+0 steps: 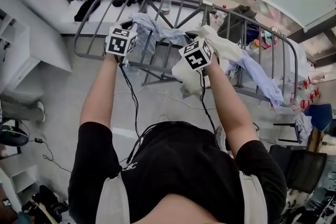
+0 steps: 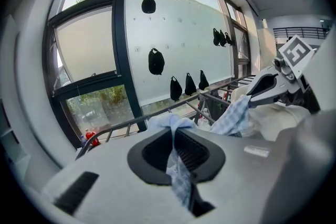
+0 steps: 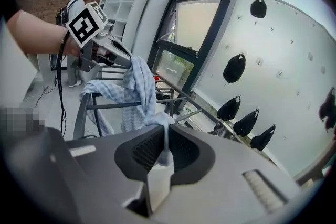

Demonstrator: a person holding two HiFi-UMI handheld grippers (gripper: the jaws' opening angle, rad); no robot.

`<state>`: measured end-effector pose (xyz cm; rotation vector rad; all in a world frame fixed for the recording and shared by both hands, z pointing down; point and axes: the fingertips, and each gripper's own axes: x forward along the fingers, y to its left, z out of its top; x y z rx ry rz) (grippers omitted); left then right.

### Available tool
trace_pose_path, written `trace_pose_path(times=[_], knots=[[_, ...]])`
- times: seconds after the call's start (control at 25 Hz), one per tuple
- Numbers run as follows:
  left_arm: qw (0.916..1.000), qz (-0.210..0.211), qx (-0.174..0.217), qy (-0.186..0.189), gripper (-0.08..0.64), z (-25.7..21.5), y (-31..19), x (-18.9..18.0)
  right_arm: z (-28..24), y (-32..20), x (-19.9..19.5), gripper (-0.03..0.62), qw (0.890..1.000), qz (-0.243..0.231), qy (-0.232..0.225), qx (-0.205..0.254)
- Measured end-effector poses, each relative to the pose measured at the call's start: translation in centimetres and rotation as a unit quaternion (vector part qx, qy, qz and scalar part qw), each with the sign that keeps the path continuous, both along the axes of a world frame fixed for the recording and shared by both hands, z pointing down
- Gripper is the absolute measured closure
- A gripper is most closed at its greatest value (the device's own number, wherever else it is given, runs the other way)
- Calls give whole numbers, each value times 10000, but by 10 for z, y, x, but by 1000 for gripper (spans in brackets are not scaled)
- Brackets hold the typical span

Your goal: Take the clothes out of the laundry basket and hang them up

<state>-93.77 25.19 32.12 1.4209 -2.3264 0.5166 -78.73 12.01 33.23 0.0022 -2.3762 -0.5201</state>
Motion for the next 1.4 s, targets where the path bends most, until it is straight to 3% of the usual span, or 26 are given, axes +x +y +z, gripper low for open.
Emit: trace_pose_path(times=[0.32, 0.48, 0.56, 0.72, 1.12, 1.4], knots=[[9990, 231, -348, 174, 540, 45, 27, 57, 41, 24, 14, 535, 9952, -528, 777, 279], [9978, 451, -432, 217, 540, 61, 25, 91, 54, 33, 21, 406, 9910, -766, 1047, 321], [9976, 512, -395, 237, 540, 62, 24, 103, 52, 36, 21, 341, 9915, -807, 960, 339], [9969, 633, -351, 295, 540, 61, 21, 119, 40, 35, 23, 294, 9955, -665, 625, 266], [9967, 585, -484, 301, 524, 80, 13, 136, 4, 38, 45, 295, 9980, -499, -279, -265], [9960, 641, -530, 315, 334, 84, 14, 147, -23, 36, 61, 305, 9953, -381, -725, -522]])
